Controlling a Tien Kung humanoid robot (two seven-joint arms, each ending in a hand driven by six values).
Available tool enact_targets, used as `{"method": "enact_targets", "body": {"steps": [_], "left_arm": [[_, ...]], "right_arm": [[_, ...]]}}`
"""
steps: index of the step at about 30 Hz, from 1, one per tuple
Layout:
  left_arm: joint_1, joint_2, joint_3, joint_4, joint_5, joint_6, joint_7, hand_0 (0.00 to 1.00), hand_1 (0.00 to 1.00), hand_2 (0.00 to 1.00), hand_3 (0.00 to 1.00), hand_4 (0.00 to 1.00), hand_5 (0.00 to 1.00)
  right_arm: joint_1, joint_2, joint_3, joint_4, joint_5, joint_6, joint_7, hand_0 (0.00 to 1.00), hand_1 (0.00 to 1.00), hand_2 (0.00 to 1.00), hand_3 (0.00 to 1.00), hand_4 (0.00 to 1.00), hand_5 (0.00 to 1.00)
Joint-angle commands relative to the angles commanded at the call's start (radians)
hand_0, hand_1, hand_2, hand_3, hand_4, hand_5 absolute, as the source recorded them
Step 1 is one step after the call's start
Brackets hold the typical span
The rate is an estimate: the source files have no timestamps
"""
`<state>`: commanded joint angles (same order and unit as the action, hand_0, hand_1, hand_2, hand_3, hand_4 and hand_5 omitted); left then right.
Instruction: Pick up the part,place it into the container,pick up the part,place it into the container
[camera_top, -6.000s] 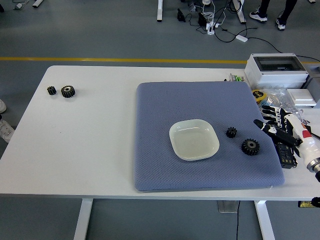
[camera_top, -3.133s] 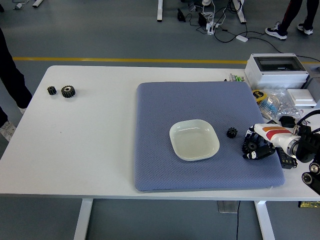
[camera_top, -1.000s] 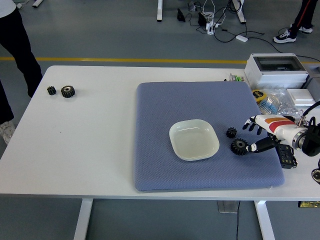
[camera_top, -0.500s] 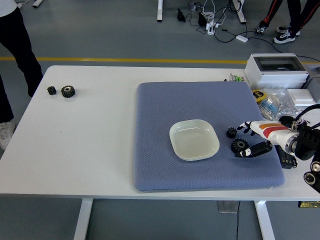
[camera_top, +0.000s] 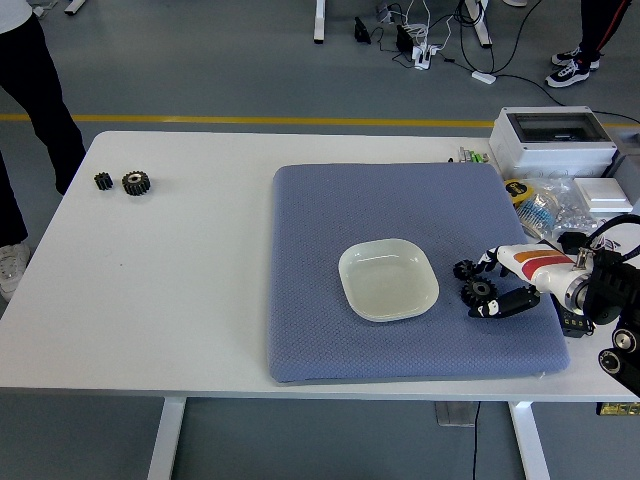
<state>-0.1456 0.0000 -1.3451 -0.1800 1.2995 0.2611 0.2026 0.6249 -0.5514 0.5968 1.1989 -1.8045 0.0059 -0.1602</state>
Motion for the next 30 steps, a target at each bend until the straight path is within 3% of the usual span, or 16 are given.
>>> {"method": "enact_targets", "body": {"steps": [14,30], "left_arm": [[0.004,0.000,0.005,0.000,0.001,-0.001,0.000,0.681,0.653,0.663,0.574,0.673,0.633],[-0.004,0.000,0.012,0.000,-0.011,-0.001,-0.001,0.679,0.652,0.664,0.574,0.674,0.635]], "right_arm": [[-0.015,-0.009,0.038,0.009,-0.004,-0.018,0.002,0.471,0.548,0.648,0.590,0.998,0.508],[0.007,0.026,0.006,-0.049,0.014,-0.021,0.003,0.467,0.547,0.650,0.583,0.998,0.472]]}}
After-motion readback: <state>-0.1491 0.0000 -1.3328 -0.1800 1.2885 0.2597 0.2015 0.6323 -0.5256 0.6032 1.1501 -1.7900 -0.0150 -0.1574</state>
